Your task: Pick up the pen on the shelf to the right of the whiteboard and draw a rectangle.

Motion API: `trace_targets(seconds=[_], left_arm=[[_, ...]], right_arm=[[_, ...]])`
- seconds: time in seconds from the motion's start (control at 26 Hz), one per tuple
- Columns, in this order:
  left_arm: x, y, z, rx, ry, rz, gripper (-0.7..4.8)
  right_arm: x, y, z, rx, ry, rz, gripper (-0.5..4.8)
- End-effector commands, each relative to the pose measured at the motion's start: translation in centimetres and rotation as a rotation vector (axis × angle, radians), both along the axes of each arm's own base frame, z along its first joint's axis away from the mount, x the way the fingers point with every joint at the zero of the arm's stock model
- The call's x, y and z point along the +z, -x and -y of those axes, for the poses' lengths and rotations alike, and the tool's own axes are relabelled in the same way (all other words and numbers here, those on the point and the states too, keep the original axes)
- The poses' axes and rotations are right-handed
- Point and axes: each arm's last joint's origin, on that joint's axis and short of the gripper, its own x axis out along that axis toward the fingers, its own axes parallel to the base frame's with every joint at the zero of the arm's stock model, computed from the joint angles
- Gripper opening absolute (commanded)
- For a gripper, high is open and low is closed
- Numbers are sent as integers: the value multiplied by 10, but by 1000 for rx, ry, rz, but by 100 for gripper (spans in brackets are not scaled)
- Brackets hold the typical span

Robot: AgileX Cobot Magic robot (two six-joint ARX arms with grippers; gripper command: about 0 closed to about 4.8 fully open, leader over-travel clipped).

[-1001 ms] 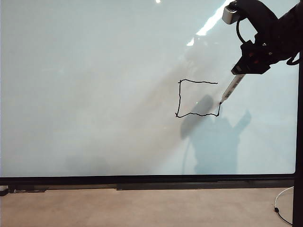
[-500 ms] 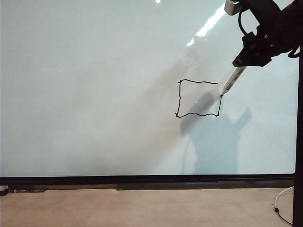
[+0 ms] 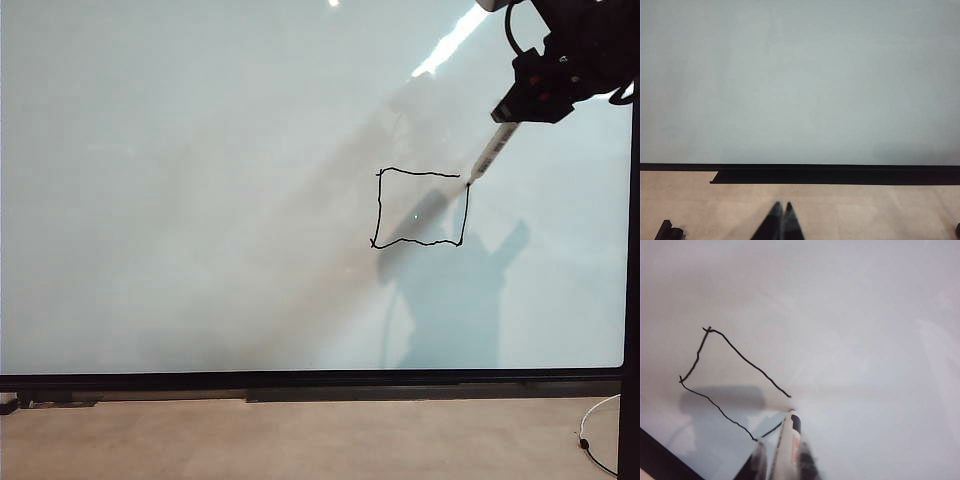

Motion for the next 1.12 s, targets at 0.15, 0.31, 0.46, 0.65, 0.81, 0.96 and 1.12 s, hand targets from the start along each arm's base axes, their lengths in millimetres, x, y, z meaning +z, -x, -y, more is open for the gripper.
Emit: trace_targets(seconds=[0.15, 0.31, 0.46, 0.65, 0.81, 0.96, 1.12], left_arm=[[2, 0, 0, 1, -2, 14, -4], [2, 0, 0, 1, -2, 14, -4], [2, 0, 0, 1, -2, 14, -4], [2, 0, 0, 1, -2, 14, -5], [2, 0, 0, 1, -2, 14, -5], [2, 0, 0, 1, -2, 14, -4], [2, 0, 0, 1, -2, 14, -4]], right_arm=[[10, 1, -2, -2, -12, 71, -5], [11, 2, -1, -4, -14, 78, -5], [14, 4, -1, -7, -17, 87, -5], [13, 4, -1, -6, -15, 80, -5], [11, 9, 0, -9, -14, 34, -5], [9, 27, 1, -31, -57, 50, -5], [2, 43, 7, -43, -135, 38, -5]])
